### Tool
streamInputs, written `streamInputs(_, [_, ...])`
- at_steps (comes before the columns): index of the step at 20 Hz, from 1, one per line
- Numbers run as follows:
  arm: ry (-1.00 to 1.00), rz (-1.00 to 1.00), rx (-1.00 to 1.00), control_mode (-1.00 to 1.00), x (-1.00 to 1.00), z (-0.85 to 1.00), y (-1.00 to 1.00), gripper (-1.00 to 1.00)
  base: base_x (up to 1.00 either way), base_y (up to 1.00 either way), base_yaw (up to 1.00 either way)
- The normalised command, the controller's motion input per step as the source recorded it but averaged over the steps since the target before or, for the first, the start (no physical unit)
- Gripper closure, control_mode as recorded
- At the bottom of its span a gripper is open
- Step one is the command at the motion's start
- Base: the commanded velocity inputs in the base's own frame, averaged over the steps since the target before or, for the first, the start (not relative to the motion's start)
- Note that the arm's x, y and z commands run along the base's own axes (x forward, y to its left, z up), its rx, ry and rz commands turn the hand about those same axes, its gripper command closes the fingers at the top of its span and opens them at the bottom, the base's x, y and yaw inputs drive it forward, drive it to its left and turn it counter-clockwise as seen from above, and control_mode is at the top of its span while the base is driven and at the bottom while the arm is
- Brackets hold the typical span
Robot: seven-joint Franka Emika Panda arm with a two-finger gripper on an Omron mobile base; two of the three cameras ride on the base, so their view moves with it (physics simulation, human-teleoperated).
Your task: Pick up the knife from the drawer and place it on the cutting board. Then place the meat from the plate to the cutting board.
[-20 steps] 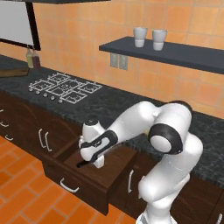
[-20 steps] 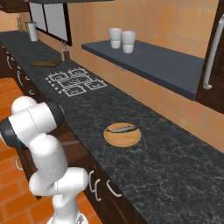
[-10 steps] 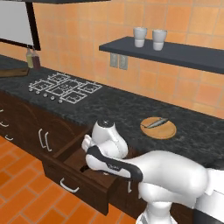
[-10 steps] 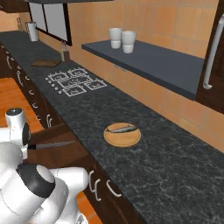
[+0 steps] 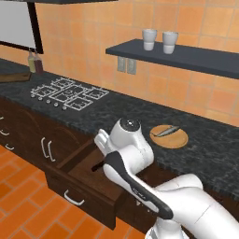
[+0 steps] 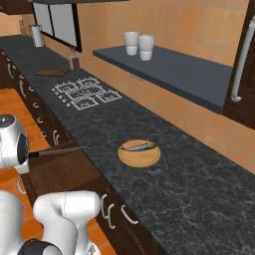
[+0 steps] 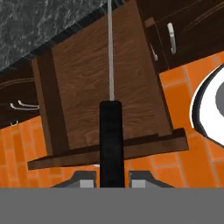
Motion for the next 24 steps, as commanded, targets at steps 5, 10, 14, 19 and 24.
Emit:
streamInputs(5, [-0.26, 0.0, -0.05, -1.0, -0.33, 1.0, -0.7, 1.0, 0.0, 0.0, 0.0])
streamInputs(10, [-0.26, 0.0, -0.09, -1.0, -0.33, 0.61, -0.6, 1.0, 0.0, 0.0, 0.0])
streamInputs(14, [0.0, 0.0, -0.08, 1.0, -0.11, 0.0, -0.05, 1.0, -0.16, 0.0, 0.0])
streamInputs(19, [0.0, 0.0, 0.0, 1.0, 0.0, 0.0, 0.0, 1.0, -1.0, 0.1, 0.0])
streamInputs(24, [0.0, 0.0, 0.0, 1.0, 0.0, 0.0, 0.0, 1.0, -0.93, 0.51, 0.27])
